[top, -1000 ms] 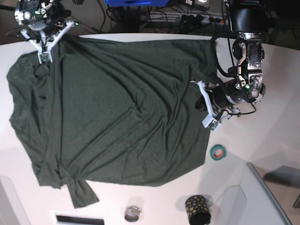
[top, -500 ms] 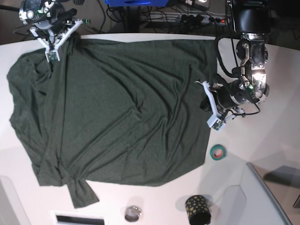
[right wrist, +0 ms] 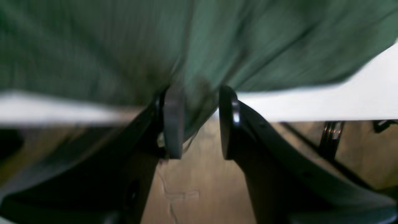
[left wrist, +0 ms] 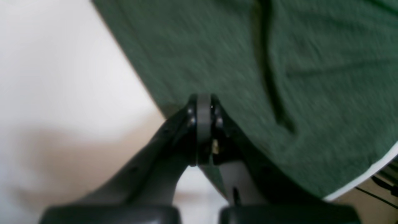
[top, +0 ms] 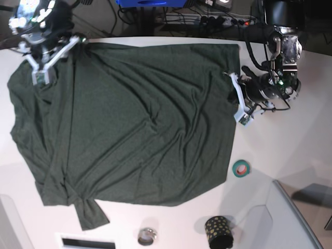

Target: Layout the t-shirt on the table in an organized manner, then fold the t-shirt properly

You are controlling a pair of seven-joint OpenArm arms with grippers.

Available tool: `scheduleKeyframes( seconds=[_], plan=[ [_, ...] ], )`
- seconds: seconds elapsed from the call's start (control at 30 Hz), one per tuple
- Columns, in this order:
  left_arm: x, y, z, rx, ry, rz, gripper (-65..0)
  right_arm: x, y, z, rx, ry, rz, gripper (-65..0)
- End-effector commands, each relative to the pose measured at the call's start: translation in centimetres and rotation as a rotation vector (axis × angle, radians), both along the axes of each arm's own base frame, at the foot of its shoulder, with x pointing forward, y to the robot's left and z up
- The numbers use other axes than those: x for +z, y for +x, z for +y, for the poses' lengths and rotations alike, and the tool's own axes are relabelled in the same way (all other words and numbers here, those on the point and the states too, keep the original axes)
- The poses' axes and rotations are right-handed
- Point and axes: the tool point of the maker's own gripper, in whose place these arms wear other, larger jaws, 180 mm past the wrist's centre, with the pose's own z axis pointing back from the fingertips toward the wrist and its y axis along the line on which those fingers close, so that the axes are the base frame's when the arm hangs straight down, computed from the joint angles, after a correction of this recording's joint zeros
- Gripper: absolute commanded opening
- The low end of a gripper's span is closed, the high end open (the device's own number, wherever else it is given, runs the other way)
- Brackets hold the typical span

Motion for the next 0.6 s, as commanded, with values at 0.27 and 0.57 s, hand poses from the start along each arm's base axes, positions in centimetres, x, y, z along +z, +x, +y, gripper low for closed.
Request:
scheduleKeyframes(
  seconds=[0.27,0.57],
  plan=[
    [-1.9,-4.6,-1.0,0.003,-0.033,0.077,-65.0,-0.4,6.4,-13.7,-0.218,-0.099,-0.051,-63.8],
    [-3.8,-7.8,1.0,0.016,0.001,0.169,-65.0,-4.6,9.3,-14.5,-0.244,0.005,-0.049,-64.1]
  ],
)
